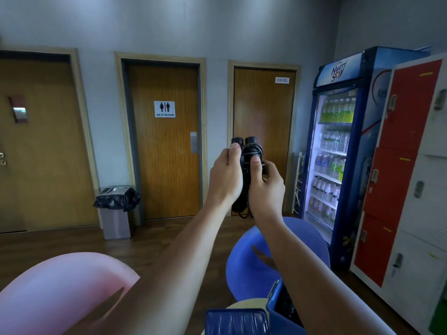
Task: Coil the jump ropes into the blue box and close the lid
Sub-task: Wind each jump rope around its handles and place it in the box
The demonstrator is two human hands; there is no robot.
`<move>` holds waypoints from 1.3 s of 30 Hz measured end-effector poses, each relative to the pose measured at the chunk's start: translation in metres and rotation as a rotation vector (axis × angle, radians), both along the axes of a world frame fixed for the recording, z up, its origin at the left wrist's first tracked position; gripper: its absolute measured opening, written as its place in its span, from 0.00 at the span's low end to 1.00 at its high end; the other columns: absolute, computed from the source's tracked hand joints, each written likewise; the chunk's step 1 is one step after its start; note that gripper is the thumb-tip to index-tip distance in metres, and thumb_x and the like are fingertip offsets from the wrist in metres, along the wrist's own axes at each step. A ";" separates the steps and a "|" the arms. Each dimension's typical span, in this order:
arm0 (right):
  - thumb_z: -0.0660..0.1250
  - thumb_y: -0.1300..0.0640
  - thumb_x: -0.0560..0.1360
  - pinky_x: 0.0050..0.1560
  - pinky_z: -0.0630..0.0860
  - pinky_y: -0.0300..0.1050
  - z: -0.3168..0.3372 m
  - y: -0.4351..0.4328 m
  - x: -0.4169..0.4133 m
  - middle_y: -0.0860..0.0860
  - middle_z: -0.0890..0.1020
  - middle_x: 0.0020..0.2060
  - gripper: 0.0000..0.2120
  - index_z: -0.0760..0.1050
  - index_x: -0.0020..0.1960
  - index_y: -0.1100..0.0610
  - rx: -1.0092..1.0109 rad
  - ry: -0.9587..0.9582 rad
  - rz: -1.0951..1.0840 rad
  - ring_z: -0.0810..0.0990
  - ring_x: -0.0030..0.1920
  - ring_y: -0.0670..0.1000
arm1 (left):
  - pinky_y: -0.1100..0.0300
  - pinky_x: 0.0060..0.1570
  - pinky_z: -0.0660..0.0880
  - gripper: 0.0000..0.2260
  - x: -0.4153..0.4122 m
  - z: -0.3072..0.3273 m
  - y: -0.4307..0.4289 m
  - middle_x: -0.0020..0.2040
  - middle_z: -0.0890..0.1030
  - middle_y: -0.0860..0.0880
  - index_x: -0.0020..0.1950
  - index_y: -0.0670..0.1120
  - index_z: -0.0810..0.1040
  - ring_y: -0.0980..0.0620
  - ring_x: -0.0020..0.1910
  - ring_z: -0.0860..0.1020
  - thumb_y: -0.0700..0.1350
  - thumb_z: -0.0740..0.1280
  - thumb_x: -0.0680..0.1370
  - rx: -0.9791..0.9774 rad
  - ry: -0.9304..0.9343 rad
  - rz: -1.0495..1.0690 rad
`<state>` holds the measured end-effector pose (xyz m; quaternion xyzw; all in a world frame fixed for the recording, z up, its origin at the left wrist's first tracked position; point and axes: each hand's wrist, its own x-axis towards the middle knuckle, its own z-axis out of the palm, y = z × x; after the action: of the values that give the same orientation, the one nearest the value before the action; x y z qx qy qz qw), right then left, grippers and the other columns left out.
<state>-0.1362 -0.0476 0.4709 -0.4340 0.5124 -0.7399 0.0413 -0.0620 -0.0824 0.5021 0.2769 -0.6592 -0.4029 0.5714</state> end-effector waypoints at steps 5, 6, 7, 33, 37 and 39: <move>0.59 0.41 0.82 0.38 0.73 0.35 -0.006 -0.005 0.002 0.47 0.83 0.42 0.17 0.77 0.55 0.53 0.008 -0.004 0.027 0.81 0.41 0.44 | 0.45 0.57 0.78 0.25 0.001 -0.007 -0.008 0.50 0.83 0.47 0.57 0.46 0.78 0.50 0.51 0.82 0.62 0.51 0.82 -0.053 -0.004 0.002; 0.58 0.41 0.82 0.39 0.74 0.36 -0.008 -0.006 0.002 0.48 0.83 0.42 0.16 0.77 0.54 0.52 0.016 -0.004 0.030 0.81 0.41 0.45 | 0.45 0.57 0.78 0.24 0.001 -0.008 -0.011 0.50 0.83 0.47 0.57 0.46 0.79 0.50 0.51 0.82 0.61 0.51 0.83 -0.048 -0.002 -0.005; 0.58 0.41 0.82 0.40 0.74 0.36 -0.010 -0.007 0.002 0.48 0.83 0.42 0.16 0.77 0.54 0.52 0.025 -0.005 0.031 0.81 0.42 0.45 | 0.46 0.57 0.78 0.23 -0.001 -0.011 -0.014 0.51 0.83 0.47 0.58 0.46 0.79 0.50 0.52 0.82 0.60 0.52 0.84 -0.043 0.004 -0.013; 0.66 0.38 0.76 0.53 0.81 0.67 -0.010 -0.022 -0.125 0.58 0.86 0.45 0.20 0.83 0.50 0.54 0.437 -0.070 0.294 0.86 0.47 0.60 | 0.42 0.46 0.78 0.20 -0.058 -0.048 -0.074 0.45 0.79 0.41 0.50 0.49 0.69 0.44 0.41 0.82 0.66 0.58 0.80 -0.134 -0.439 -0.279; 0.63 0.43 0.80 0.57 0.80 0.66 -0.034 -0.035 -0.163 0.56 0.87 0.42 0.18 0.84 0.45 0.54 0.438 -0.159 0.239 0.86 0.47 0.57 | 0.51 0.44 0.73 0.18 -0.093 -0.060 -0.084 0.39 0.76 0.53 0.48 0.47 0.68 0.53 0.39 0.78 0.61 0.54 0.84 -0.107 -0.410 -0.012; 0.62 0.40 0.79 0.57 0.80 0.65 -0.051 -0.042 -0.183 0.53 0.87 0.42 0.19 0.83 0.45 0.52 0.413 -0.255 0.190 0.85 0.48 0.58 | 0.48 0.42 0.75 0.19 -0.104 -0.077 -0.090 0.40 0.78 0.50 0.49 0.47 0.69 0.48 0.41 0.79 0.62 0.53 0.84 0.072 -0.376 0.091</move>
<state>-0.3192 -0.0892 0.4198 -0.3656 0.6002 -0.6611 0.2627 -0.1656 -0.1721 0.4255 0.3969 -0.7263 -0.3412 0.4456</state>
